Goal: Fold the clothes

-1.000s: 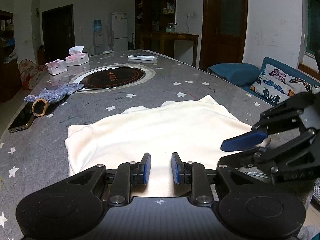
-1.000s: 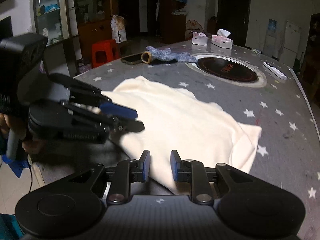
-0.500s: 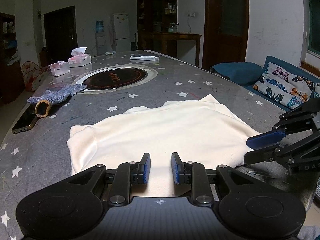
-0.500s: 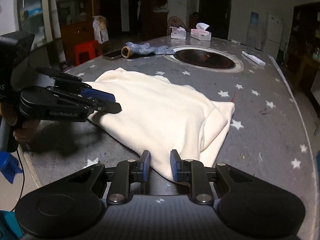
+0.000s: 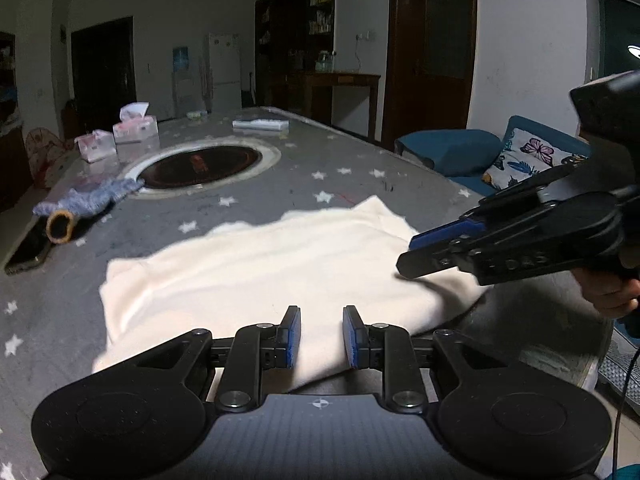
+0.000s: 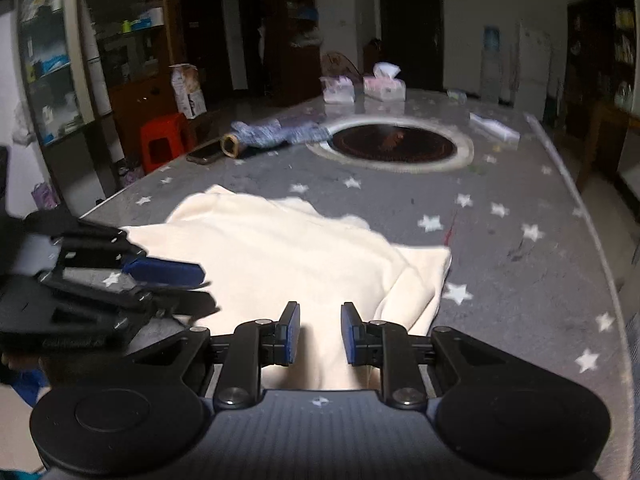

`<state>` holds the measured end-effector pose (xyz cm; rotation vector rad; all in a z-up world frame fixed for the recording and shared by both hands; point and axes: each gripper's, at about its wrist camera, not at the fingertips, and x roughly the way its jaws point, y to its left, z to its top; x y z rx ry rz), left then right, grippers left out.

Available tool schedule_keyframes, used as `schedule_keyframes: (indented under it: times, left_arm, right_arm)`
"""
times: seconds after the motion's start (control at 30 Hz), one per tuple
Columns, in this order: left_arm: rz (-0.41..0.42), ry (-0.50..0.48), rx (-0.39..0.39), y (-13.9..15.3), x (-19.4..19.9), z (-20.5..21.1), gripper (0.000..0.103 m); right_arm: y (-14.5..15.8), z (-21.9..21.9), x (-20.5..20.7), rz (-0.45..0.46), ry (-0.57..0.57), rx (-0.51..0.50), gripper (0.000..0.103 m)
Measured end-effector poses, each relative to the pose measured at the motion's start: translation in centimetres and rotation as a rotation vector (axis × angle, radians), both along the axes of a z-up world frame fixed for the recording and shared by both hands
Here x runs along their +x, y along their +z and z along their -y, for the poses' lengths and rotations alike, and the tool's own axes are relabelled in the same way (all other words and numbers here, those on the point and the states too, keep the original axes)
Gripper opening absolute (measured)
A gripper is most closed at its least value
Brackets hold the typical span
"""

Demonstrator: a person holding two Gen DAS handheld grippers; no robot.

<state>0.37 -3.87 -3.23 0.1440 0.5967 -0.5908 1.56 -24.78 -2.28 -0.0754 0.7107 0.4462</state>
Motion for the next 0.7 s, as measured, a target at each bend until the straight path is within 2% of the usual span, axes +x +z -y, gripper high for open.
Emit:
schedule_keyframes:
  times: [0.13,0.33,0.47,0.7]
  left_arm:
    - [-0.014,0.018,-0.03,0.0,0.0,-0.8,0.026]
    - [-0.013,0.114,-0.07,0.7,0.2,-3.5,0.03]
    - [-0.035,0.192,-0.096,0.6,0.7,-5.8,0.031]
    - [-0.08,0.228,-0.156,-0.4,1.0,-7.8,0.03]
  right_arm:
    - [-1.0,0.3,0.6,-0.041,-0.006,0.009,0.019]
    - [0.3,0.1,1.4,-0.006,-0.001,-0.01,0.02]
    - [0.4,0.1,3.6,-0.008,-0.026,-0.014,0.02]
    - [-1.3,0.2,7.1,-0.059,-0.064,0.007,0.02]
